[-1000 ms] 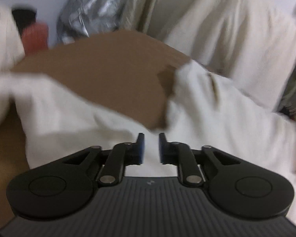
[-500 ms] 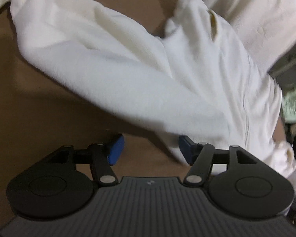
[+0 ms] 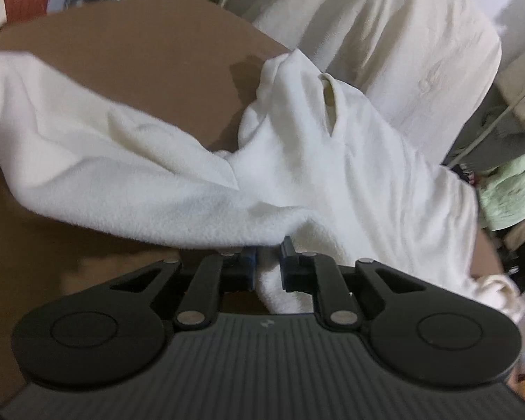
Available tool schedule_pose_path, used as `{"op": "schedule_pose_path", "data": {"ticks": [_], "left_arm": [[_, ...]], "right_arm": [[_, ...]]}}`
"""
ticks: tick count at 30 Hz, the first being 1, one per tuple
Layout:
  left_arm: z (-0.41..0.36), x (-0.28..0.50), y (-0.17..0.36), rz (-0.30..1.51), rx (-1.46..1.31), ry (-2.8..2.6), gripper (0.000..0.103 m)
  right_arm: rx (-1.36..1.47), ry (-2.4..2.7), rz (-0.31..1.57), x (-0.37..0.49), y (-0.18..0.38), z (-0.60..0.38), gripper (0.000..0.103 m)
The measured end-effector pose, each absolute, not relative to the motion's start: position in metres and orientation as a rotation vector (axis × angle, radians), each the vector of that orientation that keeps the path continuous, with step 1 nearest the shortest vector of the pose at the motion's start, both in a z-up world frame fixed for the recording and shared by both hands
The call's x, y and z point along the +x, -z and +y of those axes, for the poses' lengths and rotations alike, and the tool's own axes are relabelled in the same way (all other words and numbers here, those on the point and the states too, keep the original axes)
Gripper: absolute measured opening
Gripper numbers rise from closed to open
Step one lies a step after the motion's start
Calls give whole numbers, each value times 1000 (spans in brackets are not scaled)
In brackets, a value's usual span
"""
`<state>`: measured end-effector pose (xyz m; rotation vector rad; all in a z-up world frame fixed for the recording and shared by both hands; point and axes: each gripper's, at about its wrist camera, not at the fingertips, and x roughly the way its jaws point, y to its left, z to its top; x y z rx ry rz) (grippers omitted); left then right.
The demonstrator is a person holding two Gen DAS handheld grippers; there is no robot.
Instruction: Fold clothes
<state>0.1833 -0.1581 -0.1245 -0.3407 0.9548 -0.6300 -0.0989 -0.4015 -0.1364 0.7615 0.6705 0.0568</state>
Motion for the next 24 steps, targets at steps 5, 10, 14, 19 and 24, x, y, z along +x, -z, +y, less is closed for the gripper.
{"op": "schedule_pose_path", "data": {"ticks": [5, 10, 14, 19, 24], "left_arm": [[-151, 194, 150, 1020, -455, 648, 19], [-160, 195, 155, 970, -416, 641, 10], [-135, 174, 116, 852, -399, 646, 9], [-75, 152, 110, 1034, -391, 527, 10], [-47, 130, 152, 1233, -427, 422, 8]], "right_arm": [[771, -104, 693, -82, 140, -389, 49], [720, -78, 681, -61, 148, -370, 55], [558, -76, 618, -39, 136, -356, 16], [481, -316, 505, -88, 98, -336, 14], [441, -333, 725, -111, 136, -317, 14]]}}
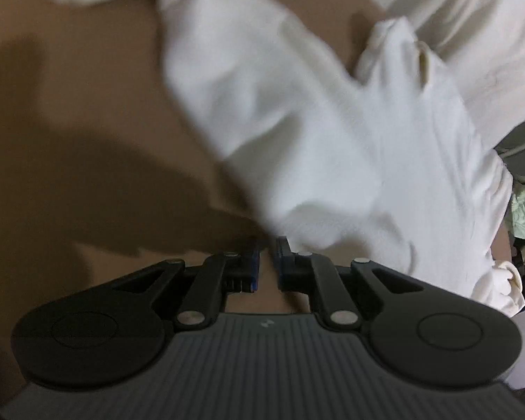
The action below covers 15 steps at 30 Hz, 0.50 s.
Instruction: Fold clothes
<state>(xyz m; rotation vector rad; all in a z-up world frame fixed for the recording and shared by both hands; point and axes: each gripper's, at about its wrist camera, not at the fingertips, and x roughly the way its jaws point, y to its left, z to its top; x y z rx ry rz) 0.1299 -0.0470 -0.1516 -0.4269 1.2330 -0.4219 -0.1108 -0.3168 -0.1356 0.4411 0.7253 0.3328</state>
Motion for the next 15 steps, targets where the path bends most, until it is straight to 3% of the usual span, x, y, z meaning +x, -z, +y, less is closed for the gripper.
{"op": "schedule_pose_path", "data": {"ticks": [4, 6, 8, 10, 15], "left_arm": [[-55, 124, 135, 1152, -444, 498, 13], [-68, 121, 132, 1127, -395, 526, 16], [-80, 119, 136, 1150, -387, 578, 25], [-89, 118, 144, 1199, -418, 625, 42], [-110, 120, 151, 1213, -315, 584, 51]], "right_arm": [[620, -297, 745, -109, 155, -329, 16], [578, -300, 760, -108, 152, -326, 16], [535, -313, 767, -107, 150, -319, 18], [500, -325, 776, -106, 149, -312, 19], [448, -307, 806, -103, 152, -305, 19]]}}
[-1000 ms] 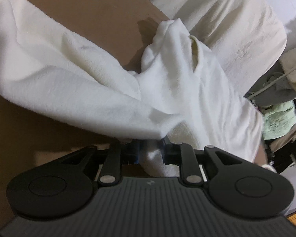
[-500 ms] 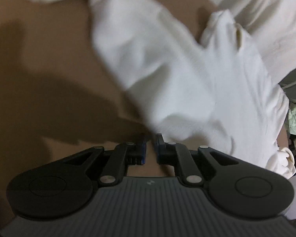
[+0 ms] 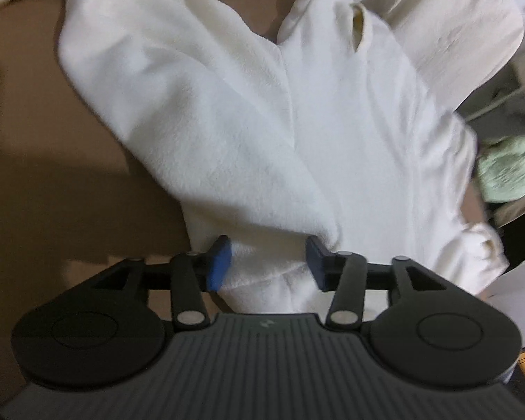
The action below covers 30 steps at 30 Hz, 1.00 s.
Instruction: Fold clothes
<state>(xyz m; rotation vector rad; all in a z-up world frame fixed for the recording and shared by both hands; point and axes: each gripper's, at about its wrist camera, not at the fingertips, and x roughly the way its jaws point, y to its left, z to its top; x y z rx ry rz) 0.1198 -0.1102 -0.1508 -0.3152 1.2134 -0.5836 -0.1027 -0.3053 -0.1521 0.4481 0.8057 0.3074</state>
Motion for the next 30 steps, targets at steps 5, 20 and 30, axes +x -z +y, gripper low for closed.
{"op": "schedule_pose_path", "data": {"ticks": [5, 20, 30], "left_arm": [[-122, 113, 144, 1173, -177, 574, 54], [-75, 91, 110, 1042, -272, 557, 1], [-63, 107, 125, 1097, -400, 561, 1]], "right_arm": [[343, -300, 840, -102, 146, -297, 19], [-161, -223, 745, -129, 46, -273, 26], [-351, -253, 841, -77, 84, -238, 46]]}}
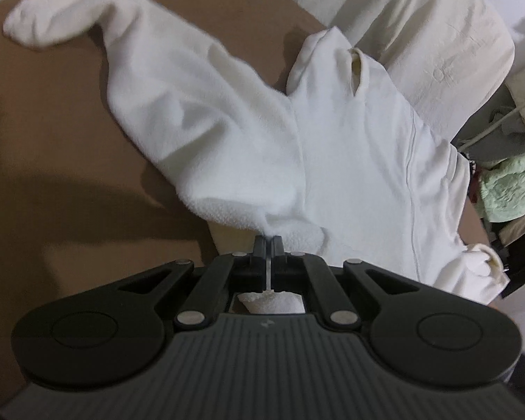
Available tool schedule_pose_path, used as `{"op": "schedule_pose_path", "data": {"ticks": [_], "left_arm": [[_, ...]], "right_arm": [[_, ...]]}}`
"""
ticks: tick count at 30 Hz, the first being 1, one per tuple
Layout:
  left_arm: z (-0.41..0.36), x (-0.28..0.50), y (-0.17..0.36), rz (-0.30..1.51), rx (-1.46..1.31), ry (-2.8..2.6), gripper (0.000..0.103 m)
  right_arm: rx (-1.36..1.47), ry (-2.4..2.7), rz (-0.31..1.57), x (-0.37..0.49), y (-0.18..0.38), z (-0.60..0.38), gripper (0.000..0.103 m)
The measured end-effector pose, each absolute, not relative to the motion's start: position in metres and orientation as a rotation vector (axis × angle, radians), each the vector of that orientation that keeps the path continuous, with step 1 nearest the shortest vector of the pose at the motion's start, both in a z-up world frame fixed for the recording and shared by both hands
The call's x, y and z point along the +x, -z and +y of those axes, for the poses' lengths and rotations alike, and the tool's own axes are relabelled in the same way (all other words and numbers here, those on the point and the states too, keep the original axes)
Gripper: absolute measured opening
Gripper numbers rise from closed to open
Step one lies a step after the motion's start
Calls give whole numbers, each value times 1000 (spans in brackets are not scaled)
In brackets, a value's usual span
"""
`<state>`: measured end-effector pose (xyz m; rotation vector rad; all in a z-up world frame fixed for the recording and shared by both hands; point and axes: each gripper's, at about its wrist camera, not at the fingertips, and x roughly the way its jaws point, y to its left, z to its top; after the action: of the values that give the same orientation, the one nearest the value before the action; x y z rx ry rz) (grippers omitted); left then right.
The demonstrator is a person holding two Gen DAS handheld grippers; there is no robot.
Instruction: Fold clothes
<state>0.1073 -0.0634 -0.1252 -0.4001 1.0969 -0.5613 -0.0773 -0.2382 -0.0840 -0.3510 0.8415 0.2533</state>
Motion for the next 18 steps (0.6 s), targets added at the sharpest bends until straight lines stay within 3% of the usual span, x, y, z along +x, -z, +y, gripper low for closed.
{"op": "schedule_pose_path", "data": {"ticks": [3, 6, 8, 12, 15, 18], "left_arm": [[-63, 110, 132, 1128, -425, 560, 1], [-69, 112, 136, 1143, -403, 559, 2], [-75, 112, 139, 1152, -380, 563, 2], [-87, 112, 142, 1149, -325, 570, 2], [-87, 103, 123, 1039, -290, 595, 2], [-72, 79, 84, 813, -215, 569, 0]], "right_arm": [[-482, -235, 916, -53, 122, -220, 46], [-402, -223, 950, -33, 130, -233, 46], [-291, -216, 977, -24, 137, -243, 39], [-328, -222, 922, -46, 131, -241, 20], [-297, -256, 849, -68, 106, -247, 18], [-167, -308, 799, -91, 79, -273, 18]]}}
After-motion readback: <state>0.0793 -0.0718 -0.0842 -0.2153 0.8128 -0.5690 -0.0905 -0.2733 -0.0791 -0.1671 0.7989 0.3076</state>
